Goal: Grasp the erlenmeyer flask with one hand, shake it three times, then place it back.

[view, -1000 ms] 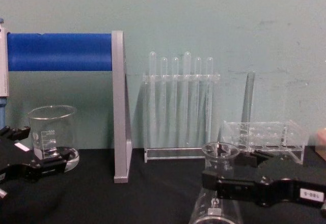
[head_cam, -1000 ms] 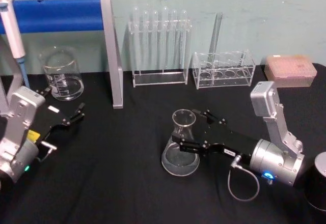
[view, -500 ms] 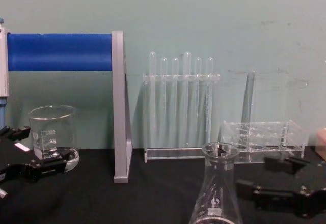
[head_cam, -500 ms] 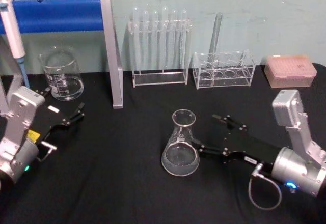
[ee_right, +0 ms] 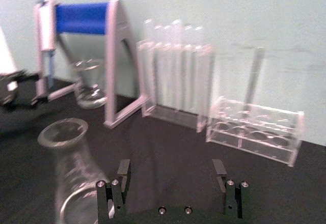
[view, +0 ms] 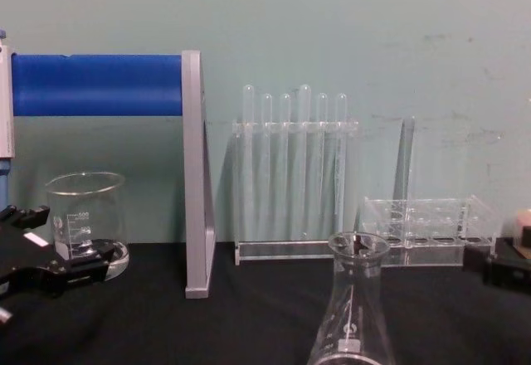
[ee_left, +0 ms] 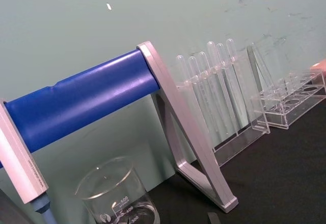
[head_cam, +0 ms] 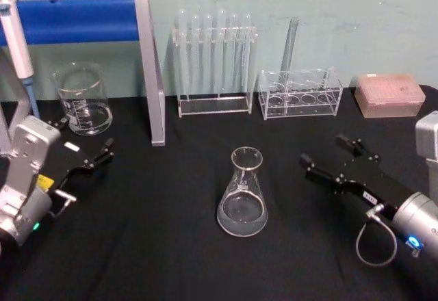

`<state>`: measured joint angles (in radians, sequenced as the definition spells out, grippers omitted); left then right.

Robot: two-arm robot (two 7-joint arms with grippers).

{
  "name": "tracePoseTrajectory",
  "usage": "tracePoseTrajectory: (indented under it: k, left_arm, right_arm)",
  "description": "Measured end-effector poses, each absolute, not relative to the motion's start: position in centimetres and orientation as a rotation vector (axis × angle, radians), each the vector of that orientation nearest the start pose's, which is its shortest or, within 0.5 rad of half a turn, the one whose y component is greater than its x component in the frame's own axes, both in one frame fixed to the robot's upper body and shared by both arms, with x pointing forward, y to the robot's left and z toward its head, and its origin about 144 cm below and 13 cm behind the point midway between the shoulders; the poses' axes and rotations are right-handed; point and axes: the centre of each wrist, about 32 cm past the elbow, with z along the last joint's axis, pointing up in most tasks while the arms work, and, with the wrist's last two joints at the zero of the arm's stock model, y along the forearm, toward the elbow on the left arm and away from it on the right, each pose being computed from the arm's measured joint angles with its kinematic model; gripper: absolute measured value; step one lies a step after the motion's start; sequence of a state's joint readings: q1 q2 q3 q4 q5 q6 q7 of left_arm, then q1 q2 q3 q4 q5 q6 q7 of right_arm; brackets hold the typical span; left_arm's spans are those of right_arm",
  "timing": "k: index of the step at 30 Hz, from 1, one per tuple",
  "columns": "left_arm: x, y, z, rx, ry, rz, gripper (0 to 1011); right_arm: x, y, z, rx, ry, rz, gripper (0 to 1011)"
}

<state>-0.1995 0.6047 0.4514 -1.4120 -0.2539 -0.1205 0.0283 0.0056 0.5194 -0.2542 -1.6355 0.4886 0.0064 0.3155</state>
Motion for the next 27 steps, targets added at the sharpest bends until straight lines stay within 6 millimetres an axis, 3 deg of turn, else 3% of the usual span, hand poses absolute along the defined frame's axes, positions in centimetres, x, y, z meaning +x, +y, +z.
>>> tracePoseTrajectory:
  k: [8, 21, 27]
  left_arm:
    - [48.9, 31.0, 114.0, 0.304, -0.285, 1.248, 1001]
    - [48.9, 31.0, 114.0, 0.305, -0.285, 1.248, 1001]
    - [48.9, 31.0, 114.0, 0.304, -0.285, 1.248, 1001]
  right_arm:
    - [46.4, -27.9, 115.7, -0.036, 0.085, -1.120, 1003]
    - [50.2, -25.6, 114.4, -0.125, 0.113, -1.181, 1003]
    - [51.0, -25.1, 113.6, -0.156, 0.125, -1.197, 1002]
